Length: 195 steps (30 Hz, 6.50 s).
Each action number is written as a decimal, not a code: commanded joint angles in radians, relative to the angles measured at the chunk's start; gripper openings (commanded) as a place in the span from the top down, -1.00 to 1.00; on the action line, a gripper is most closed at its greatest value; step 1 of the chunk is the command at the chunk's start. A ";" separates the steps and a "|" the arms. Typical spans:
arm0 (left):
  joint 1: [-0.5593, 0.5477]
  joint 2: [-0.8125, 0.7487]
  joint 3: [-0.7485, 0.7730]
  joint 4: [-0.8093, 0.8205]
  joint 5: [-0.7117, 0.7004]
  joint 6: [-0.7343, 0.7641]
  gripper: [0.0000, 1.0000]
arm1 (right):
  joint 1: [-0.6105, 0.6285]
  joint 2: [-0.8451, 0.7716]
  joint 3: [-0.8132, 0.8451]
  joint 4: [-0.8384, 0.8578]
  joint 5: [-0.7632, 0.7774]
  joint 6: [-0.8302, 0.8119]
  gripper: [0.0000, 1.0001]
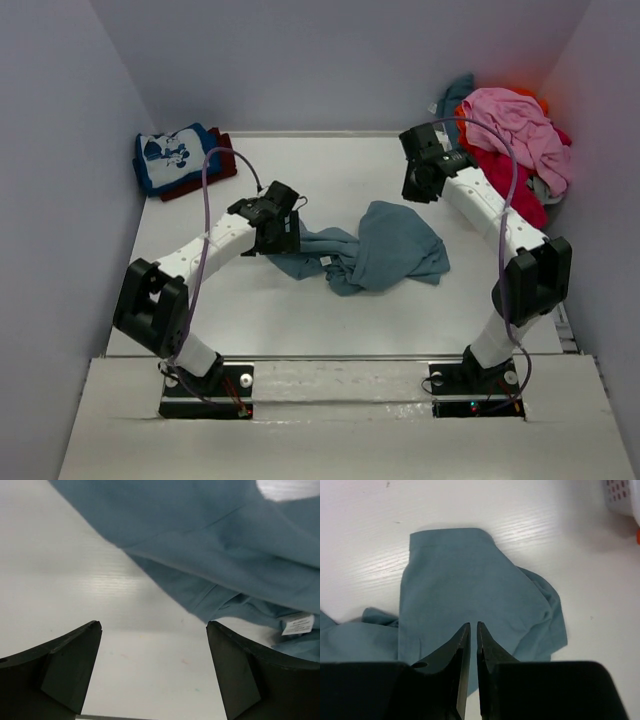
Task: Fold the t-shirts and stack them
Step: Flatten out the tshirt
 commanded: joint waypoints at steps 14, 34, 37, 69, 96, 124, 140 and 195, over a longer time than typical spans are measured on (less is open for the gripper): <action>-0.123 0.046 0.037 -0.033 -0.028 -0.096 -0.98 | -0.005 0.505 0.387 0.077 -0.350 -0.112 0.69; -0.142 0.164 0.157 -0.055 -0.031 -0.050 -0.98 | -0.005 0.535 0.467 -0.092 -0.302 -0.072 0.38; -0.142 0.167 0.162 -0.061 -0.032 -0.043 -0.98 | -0.005 0.459 0.390 -0.077 -0.282 -0.062 0.34; -0.142 0.192 0.171 -0.052 -0.005 -0.027 -0.97 | -0.005 0.674 0.681 -0.168 -0.310 -0.061 -0.15; -0.142 0.204 0.194 -0.058 0.002 -0.017 -0.97 | -0.005 0.789 0.539 -0.130 -0.361 -0.062 0.48; -0.273 0.174 0.117 -0.056 0.078 0.178 -0.94 | -0.005 0.682 0.537 -0.162 -0.296 -0.068 0.86; -0.409 0.263 0.175 -0.021 0.101 0.229 -0.93 | -0.005 0.659 0.554 -0.176 -0.275 -0.066 0.86; -0.419 0.077 0.462 -0.243 -0.351 -0.044 0.89 | -0.005 0.348 0.657 -0.291 -0.117 -0.103 0.86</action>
